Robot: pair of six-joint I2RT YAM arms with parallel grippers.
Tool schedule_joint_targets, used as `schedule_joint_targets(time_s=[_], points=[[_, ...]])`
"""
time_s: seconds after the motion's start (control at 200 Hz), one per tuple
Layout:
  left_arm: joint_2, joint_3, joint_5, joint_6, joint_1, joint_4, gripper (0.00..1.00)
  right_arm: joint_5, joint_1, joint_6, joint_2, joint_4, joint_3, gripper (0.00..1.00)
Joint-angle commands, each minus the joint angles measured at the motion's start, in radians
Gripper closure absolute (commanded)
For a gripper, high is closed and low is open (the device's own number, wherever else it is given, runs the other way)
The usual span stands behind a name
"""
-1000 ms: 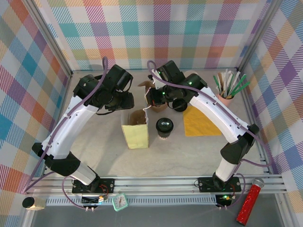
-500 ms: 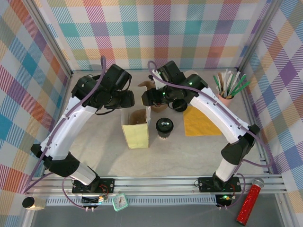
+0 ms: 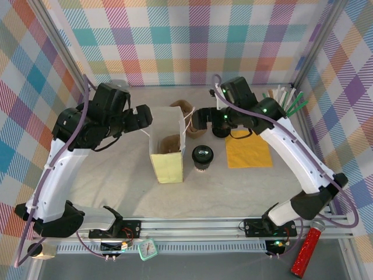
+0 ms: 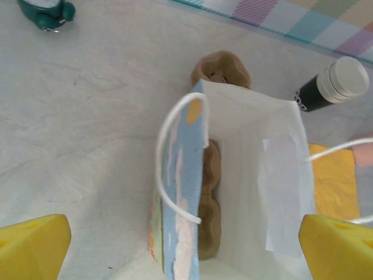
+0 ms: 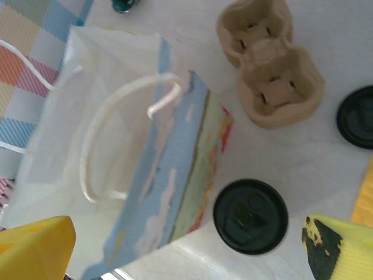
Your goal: Pack the takeout coffee
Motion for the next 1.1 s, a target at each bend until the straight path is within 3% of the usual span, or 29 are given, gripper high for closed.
schedule_joint_targets(time_s=[0.0, 0.14, 0.325, 0.405, 0.61, 0.77, 1.09], points=[[-0.047, -0.085, 0.035, -0.021, 0.052, 0.070, 0.00, 0.051, -0.002, -0.016, -0.041, -0.061, -0.074, 0.01], [-0.090, -0.173, 0.114, -0.039, 0.121, 0.123, 0.00, 0.049, -0.002, 0.000, -0.075, -0.077, -0.184, 0.00], [-0.115, -0.242, 0.146, -0.056, 0.166, 0.144, 0.00, 0.023, 0.007, 0.012, -0.011, -0.069, -0.249, 0.23], [-0.122, -0.252, 0.155, -0.057, 0.175, 0.146, 0.00, 0.034, 0.026, 0.018, 0.036, -0.067, -0.248, 0.25], [-0.140, -0.271, 0.168, -0.064, 0.189, 0.143, 0.00, 0.122, 0.101, 0.001, 0.167, -0.100, -0.184, 0.22], [-0.144, -0.281, 0.174, -0.066, 0.194, 0.144, 0.00, 0.130, 0.101, -0.002, 0.236, -0.108, -0.170, 0.13], [-0.142, -0.289, 0.179, -0.059, 0.202, 0.143, 0.00, 0.130, 0.102, -0.002, 0.308, -0.107, -0.149, 0.15]])
